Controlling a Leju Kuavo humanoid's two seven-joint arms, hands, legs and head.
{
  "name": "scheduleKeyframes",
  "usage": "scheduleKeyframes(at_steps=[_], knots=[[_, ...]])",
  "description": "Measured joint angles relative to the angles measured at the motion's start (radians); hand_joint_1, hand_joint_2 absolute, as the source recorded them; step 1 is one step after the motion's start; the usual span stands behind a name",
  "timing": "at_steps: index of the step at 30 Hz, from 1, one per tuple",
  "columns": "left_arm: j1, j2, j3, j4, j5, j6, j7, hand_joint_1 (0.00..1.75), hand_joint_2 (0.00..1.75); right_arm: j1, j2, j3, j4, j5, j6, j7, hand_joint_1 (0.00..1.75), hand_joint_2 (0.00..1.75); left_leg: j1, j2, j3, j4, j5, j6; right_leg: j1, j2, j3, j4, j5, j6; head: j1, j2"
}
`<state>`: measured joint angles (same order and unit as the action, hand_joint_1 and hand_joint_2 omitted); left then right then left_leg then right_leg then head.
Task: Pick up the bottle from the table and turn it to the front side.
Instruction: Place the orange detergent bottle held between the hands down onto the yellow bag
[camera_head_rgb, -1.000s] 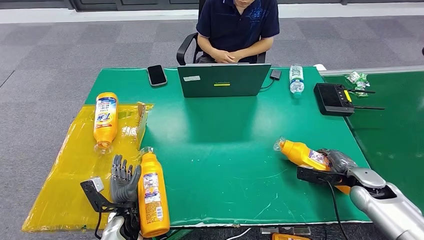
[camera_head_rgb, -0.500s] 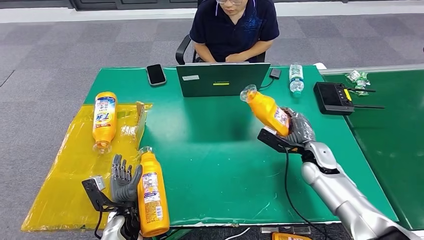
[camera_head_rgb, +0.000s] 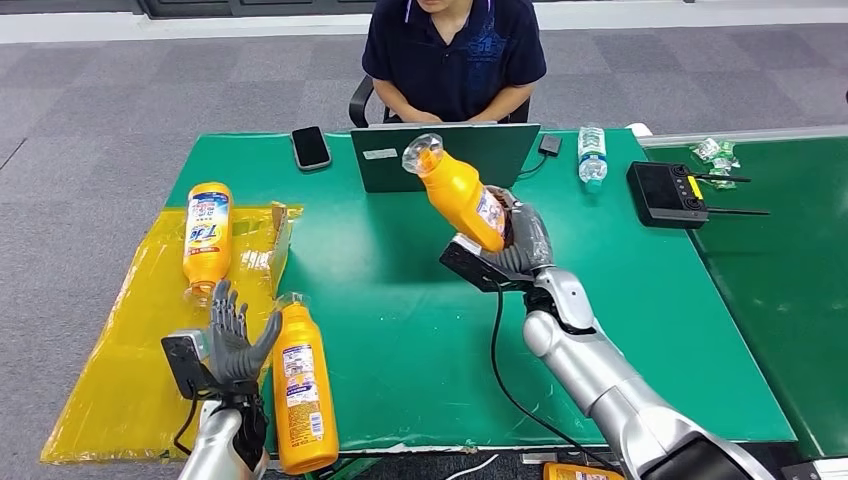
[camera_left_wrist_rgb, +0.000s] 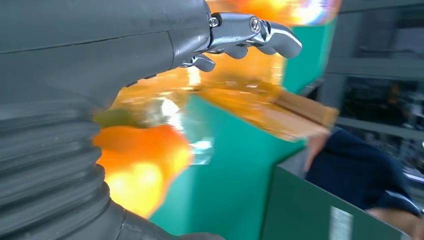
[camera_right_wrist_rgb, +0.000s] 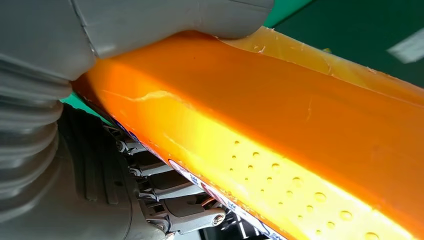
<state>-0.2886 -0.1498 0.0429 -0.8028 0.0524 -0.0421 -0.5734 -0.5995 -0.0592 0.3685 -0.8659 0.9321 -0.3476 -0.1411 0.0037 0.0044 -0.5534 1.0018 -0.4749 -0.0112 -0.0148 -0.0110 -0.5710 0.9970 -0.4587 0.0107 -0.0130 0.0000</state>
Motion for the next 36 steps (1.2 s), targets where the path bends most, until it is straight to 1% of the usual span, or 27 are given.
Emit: scheduleKeyframes(at_steps=[3,8,13,17,27,31,36], knots=[[-0.043,0.012,-0.014,-0.017,-0.064,0.000,-0.001,0.00,1.75,-0.016,0.041,0.000,0.006,-0.014,-0.003,-0.029,1.75,1.75,0.000,0.000,0.000,0.000,0.000,0.000,0.000,0.000,-0.001,0.000,0.000,0.000,0.000,0.000],[-0.106,0.020,-0.039,-0.049,-0.149,-0.015,0.000,0.00,1.75,-0.040,0.101,0.000,0.028,-0.055,-0.004,-0.081,1.75,1.75,0.000,0.000,-0.001,0.000,0.001,0.000,0.000,0.000,-0.001,0.000,0.000,0.000,0.000,0.000],[-0.175,0.034,-0.068,-0.047,-0.181,-0.044,-0.044,0.00,1.75,-0.063,0.162,0.000,0.069,-0.102,0.014,-0.136,1.75,1.75,0.000,0.000,-0.001,0.000,0.001,0.000,0.000,0.000,-0.002,0.001,0.001,-0.001,0.000,0.000],[-0.225,0.043,-0.087,-0.039,-0.188,-0.061,-0.053,0.00,1.75,-0.093,0.204,0.000,0.114,-0.132,0.021,-0.163,1.75,1.75,0.000,0.000,-0.001,0.000,0.001,-0.001,0.000,0.000,-0.002,0.001,0.001,-0.001,0.000,0.000],[-0.292,0.048,-0.129,0.000,-0.193,-0.107,-0.067,0.00,1.75,-0.133,0.260,0.000,0.190,-0.194,0.045,-0.211,1.75,1.75,0.000,0.000,-0.002,0.000,0.001,-0.001,0.000,0.000,-0.003,0.001,0.001,-0.001,0.000,0.000],[-0.319,0.046,-0.150,0.027,-0.205,-0.119,-0.070,0.00,1.75,-0.147,0.274,0.000,0.215,-0.214,0.066,-0.222,1.75,1.75,0.000,0.000,-0.002,0.000,0.001,-0.001,0.000,0.000,-0.003,0.001,0.001,-0.001,0.000,0.000],[-0.350,0.039,-0.169,0.060,-0.199,-0.162,-0.070,0.00,1.75,-0.155,0.285,0.000,0.238,-0.229,0.079,-0.225,1.75,1.75,0.000,0.000,-0.002,0.000,0.001,-0.001,0.000,0.000,-0.003,0.001,0.001,-0.001,0.000,0.000]])
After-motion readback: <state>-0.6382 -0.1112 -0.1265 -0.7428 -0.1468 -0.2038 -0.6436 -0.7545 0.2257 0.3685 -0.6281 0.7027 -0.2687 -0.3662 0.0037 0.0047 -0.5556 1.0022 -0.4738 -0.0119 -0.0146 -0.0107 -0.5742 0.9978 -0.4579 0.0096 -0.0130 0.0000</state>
